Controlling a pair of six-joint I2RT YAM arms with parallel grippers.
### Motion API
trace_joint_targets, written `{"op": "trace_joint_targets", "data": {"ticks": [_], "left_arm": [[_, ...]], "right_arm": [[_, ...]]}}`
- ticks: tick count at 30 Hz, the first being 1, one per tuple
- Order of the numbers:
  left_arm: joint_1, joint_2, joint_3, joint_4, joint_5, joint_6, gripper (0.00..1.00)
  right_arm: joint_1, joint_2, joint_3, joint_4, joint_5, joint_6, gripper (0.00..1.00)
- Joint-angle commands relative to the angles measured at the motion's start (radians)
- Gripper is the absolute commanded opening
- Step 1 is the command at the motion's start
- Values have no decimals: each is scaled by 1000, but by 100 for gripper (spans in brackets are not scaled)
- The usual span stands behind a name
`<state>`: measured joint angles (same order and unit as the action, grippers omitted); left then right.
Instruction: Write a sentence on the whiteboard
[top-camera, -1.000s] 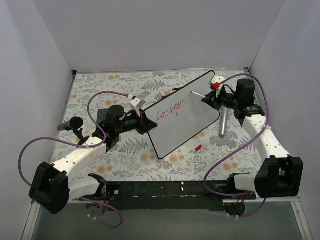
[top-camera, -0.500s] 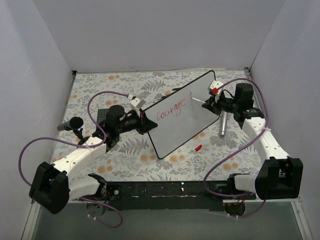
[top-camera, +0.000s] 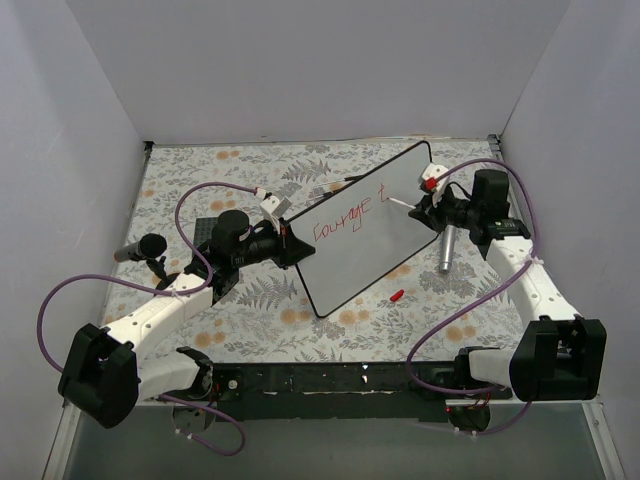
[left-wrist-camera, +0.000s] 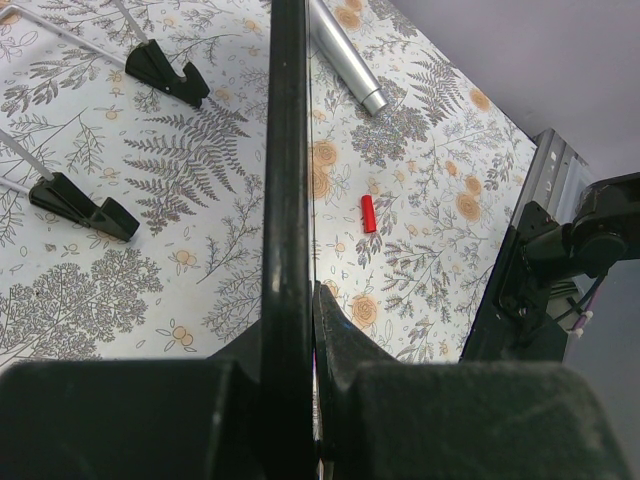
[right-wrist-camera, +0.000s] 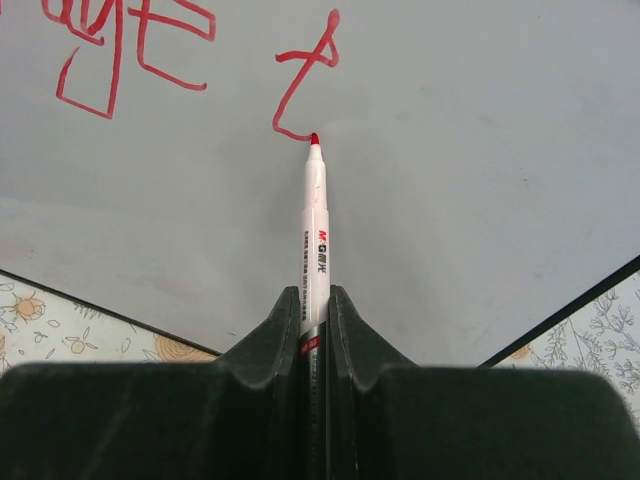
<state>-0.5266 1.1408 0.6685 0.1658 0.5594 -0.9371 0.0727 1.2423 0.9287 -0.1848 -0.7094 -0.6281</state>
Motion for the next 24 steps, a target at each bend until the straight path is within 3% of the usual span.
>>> {"op": "trace_joint_targets", "data": {"ticks": [1,24], "left_arm": [[-7,-9,3,32,22,58,0],[-6,-4,6,29,23,60,0]], "right_arm": [[-10,-9,73,31,-7,24,1],[-40,34,91,73,19,91,1]]}}
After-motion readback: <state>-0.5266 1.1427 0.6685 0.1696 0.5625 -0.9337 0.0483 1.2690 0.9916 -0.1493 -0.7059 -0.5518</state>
